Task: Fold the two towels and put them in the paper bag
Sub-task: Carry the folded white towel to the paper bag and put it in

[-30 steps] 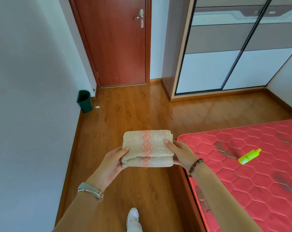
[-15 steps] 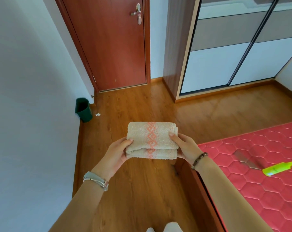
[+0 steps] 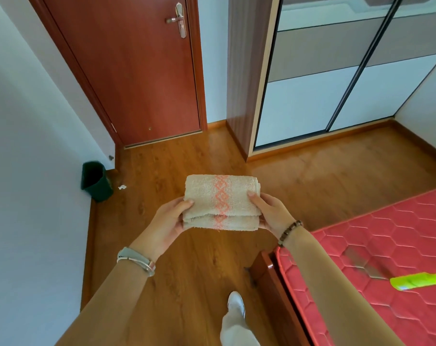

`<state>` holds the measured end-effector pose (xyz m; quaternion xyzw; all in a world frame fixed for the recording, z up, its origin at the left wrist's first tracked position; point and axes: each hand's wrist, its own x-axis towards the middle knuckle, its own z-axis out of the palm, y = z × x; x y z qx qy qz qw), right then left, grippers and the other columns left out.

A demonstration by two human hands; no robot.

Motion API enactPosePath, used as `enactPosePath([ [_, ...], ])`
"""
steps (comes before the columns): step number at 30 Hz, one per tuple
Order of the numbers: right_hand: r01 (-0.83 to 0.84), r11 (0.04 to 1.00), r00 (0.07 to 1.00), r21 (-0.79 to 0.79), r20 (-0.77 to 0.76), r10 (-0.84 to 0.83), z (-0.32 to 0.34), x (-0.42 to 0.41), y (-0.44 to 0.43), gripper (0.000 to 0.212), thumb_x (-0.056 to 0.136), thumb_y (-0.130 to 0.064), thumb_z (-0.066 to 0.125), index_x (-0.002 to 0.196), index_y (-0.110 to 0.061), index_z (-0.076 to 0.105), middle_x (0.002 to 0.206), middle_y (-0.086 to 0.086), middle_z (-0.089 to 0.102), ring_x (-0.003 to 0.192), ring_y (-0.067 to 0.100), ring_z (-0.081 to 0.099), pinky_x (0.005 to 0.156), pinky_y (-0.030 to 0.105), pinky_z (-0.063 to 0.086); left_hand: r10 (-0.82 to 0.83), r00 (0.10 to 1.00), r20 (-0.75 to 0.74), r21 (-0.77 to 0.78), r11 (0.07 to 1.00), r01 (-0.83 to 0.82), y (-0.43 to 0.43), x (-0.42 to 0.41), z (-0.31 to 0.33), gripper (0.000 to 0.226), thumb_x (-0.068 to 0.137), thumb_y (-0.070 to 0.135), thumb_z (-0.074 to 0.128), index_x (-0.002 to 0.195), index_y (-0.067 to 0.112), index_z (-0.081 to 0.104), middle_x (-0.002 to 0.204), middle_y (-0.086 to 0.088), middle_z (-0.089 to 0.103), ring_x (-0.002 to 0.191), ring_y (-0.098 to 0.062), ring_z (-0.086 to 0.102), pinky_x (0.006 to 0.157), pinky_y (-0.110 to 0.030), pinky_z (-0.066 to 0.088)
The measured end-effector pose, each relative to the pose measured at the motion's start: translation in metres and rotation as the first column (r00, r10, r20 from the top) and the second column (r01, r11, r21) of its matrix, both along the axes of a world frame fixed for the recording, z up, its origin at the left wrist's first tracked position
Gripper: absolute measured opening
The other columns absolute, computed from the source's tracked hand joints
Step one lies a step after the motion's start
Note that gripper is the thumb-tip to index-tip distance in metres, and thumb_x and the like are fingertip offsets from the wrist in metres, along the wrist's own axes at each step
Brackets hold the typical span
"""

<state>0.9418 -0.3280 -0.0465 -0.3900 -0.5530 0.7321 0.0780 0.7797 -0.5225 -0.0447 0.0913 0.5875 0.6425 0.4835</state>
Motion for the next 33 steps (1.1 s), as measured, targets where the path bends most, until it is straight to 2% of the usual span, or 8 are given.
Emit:
enactPosePath([
  [4, 0.027, 1.0, 1.0, -0.008, 0.006, -0.027, 0.001, -0.023, 0.053, 0.024, 0.095, -0.038, 0.056, 0.11, -0.019, 0.059, 0.12, 0.008, 0.064, 0.108, 0.025, 0.065, 0.092, 0.047, 0.056, -0.006, 1.0, 0.0, -0.02, 1.0, 0.006, 0.058, -0.022, 0.006, 0.035, 0.1, 0.018, 0.056, 0.128, -0.003, 0.059, 0.101, -0.006, 0.073, 0.097, -0.018, 0.071, 0.072, -0.023, 0.057],
  [7, 0.041, 0.999, 0.999, 0.006, 0.011, -0.041, 0.005, -0.036, 0.09, 0.028, 0.096, -0.037, 0.055, 0.115, -0.017, 0.058, 0.119, 0.007, 0.064, 0.108, 0.024, 0.065, 0.093, 0.047, 0.055, -0.005, 1.0, -0.006, -0.033, 0.999, 0.005, 0.098, -0.037, 0.009, 0.039, 0.099, 0.019, 0.058, 0.132, -0.002, 0.058, 0.111, -0.011, 0.07, 0.102, -0.02, 0.07, 0.073, -0.024, 0.057],
  [10, 0.057, 0.998, 0.998, 0.003, 0.008, -0.057, 0.007, -0.046, 0.12, 0.021, 0.096, -0.037, 0.054, 0.109, -0.02, 0.058, 0.116, 0.005, 0.064, 0.106, 0.023, 0.065, 0.093, 0.047, 0.055, -0.01, 1.0, 0.0, -0.044, 0.999, 0.01, 0.132, -0.051, 0.01, 0.037, 0.1, 0.018, 0.056, 0.132, 0.001, 0.059, 0.121, -0.015, 0.068, 0.108, -0.024, 0.069, 0.076, -0.026, 0.058],
  [14, 0.09, 0.996, 0.995, 0.014, 0.035, -0.091, 0.005, -0.056, 0.154, 0.029, 0.096, -0.039, 0.055, 0.116, -0.017, 0.058, 0.121, 0.008, 0.063, 0.11, 0.026, 0.064, 0.092, 0.047, 0.055, -0.056, 0.998, -0.001, -0.042, 0.998, 0.056, 0.173, -0.068, 0.009, 0.037, 0.1, 0.017, 0.055, 0.133, 0.001, 0.058, 0.117, -0.015, 0.068, 0.103, -0.022, 0.069, 0.073, -0.024, 0.057],
  [21, 0.173, 0.985, 0.983, -0.011, 0.066, -0.172, 0.0, -0.074, 0.198, 0.025, 0.095, -0.039, 0.055, 0.113, -0.021, 0.058, 0.12, 0.008, 0.064, 0.108, 0.024, 0.065, 0.09, 0.043, 0.056, -0.097, 0.994, 0.06, -0.032, 0.995, 0.099, 0.233, -0.1, 0.0, 0.034, 0.099, 0.016, 0.057, 0.131, 0.006, 0.059, 0.126, -0.013, 0.069, 0.114, -0.024, 0.068, 0.089, -0.031, 0.057],
  [25, 0.224, 0.974, 0.972, 0.001, 0.068, -0.224, -0.003, -0.093, 0.22, 0.025, 0.095, -0.04, 0.056, 0.112, -0.022, 0.058, 0.121, 0.007, 0.063, 0.109, 0.024, 0.065, 0.092, 0.044, 0.056, -0.177, 0.983, 0.043, -0.013, 0.984, 0.177, 0.265, -0.129, -0.002, 0.034, 0.1, 0.017, 0.057, 0.132, 0.006, 0.059, 0.128, -0.014, 0.068, 0.118, -0.025, 0.066, 0.104, -0.039, 0.05],
  [29, 0.265, 0.964, 0.962, -0.006, 0.063, -0.264, -0.01, -0.124, 0.228, 0.018, 0.094, -0.04, 0.057, 0.106, -0.026, 0.059, 0.118, 0.006, 0.064, 0.106, 0.023, 0.065, 0.089, 0.042, 0.057, -0.243, 0.968, 0.064, 0.004, 0.97, 0.243, 0.279, -0.168, -0.008, 0.034, 0.1, 0.017, 0.056, 0.132, 0.007, 0.058, 0.129, -0.013, 0.067, 0.119, -0.026, 0.065, 0.105, -0.041, 0.049],
  [33, 0.304, 0.952, 0.951, -0.035, 0.067, -0.301, -0.012, -0.167, 0.231, 0.029, 0.093, -0.04, 0.057, 0.115, -0.02, 0.06, 0.115, 0.005, 0.065, 0.101, 0.021, 0.066, 0.089, 0.042, 0.057, -0.301, 0.952, 0.052, 0.006, 0.953, 0.301, 0.29, -0.22, -0.004, 0.034, 0.1, 0.017, 0.055, 0.133, 0.007, 0.057, 0.128, -0.012, 0.068, 0.118, -0.025, 0.066, 0.102, -0.038, 0.052],
])
